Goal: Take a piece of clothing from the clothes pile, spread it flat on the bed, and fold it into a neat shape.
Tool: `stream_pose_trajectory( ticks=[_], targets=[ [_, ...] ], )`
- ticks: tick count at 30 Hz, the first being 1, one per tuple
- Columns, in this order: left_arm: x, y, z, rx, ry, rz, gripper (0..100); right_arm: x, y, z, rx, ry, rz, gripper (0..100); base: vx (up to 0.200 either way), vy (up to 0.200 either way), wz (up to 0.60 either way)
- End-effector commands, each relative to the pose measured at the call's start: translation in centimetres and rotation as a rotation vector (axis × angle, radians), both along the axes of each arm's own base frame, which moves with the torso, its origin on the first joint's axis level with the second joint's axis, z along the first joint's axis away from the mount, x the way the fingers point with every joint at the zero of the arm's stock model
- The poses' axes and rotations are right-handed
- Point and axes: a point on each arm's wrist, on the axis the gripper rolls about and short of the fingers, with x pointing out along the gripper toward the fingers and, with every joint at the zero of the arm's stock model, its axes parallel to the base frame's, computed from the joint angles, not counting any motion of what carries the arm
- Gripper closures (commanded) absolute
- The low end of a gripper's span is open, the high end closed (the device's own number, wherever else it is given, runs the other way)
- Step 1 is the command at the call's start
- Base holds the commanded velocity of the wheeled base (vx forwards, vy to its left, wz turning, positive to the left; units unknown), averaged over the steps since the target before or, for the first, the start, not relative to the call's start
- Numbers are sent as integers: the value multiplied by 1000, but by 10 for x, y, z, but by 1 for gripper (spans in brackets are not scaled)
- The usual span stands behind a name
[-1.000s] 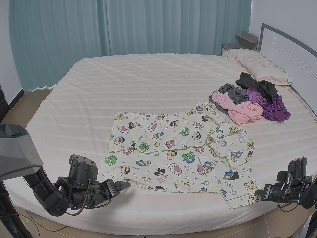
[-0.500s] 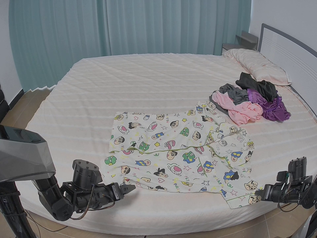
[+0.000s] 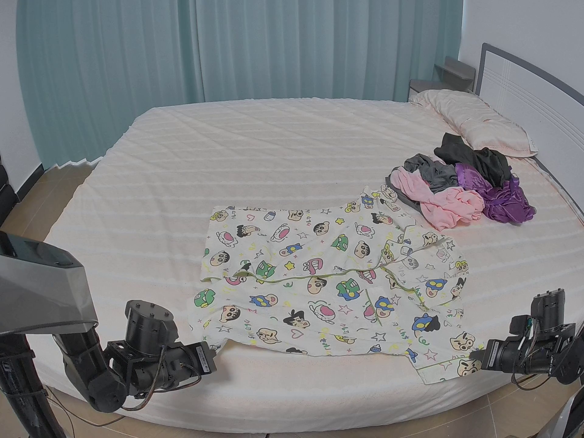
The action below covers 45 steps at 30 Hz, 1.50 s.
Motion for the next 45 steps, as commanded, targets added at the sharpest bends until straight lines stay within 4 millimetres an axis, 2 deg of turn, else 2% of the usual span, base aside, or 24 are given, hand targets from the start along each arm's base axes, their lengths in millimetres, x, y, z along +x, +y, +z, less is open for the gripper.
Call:
stream_pose_trajectory(
  ticks=[1, 6, 8, 12, 20, 27, 28, 30, 31, 37, 45],
  targets=[
    [-12, 10, 19, 21, -61, -20, 100, -5, 0, -2, 1, 19, -2, 100, 0, 0, 0],
    [-27, 22, 29, 110, -104, -84, 100, -5, -1, -1, 1, 19, -3, 100, 0, 0, 0],
    [-35, 26, 24, 181, -64, -131, 100, -5, 0, -1, -1, 18, -2, 100, 0, 0, 0],
    [-38, 35, 19, 267, -35, -171, 100, -6, 0, -2, -4, 22, -1, 100, 0, 0, 0],
    [-41, 36, 9, 291, 14, -192, 100, -15, 1, 0, -17, 63, 20, 100, 0, 0, 0],
    [-47, 36, -7, 320, 98, -223, 100, -22, 1, -4, -56, 132, 73, 100, 0, 0, 0],
    [-48, 36, -7, 320, 101, -224, 0, -23, 1, -5, -60, 142, 78, 100, 0, 0, 0],
    [-49, 36, -8, 319, 104, -226, 0, -24, 1, -6, -65, 158, 86, 100, 0, 0, 0],
    [-49, 36, -8, 319, 106, -227, 0, -24, 1, -7, -67, 165, 88, 0, 0, 0, 0],
    [-48, 39, -2, 304, 81, -195, 0, -24, 0, -2, -58, 129, 71, 0, 0, 0, 0],
    [-32, 53, 25, 175, -37, -8, 0, -26, -9, 14, -50, 16, 5, 0, 0, 0, 0]
  ],
)
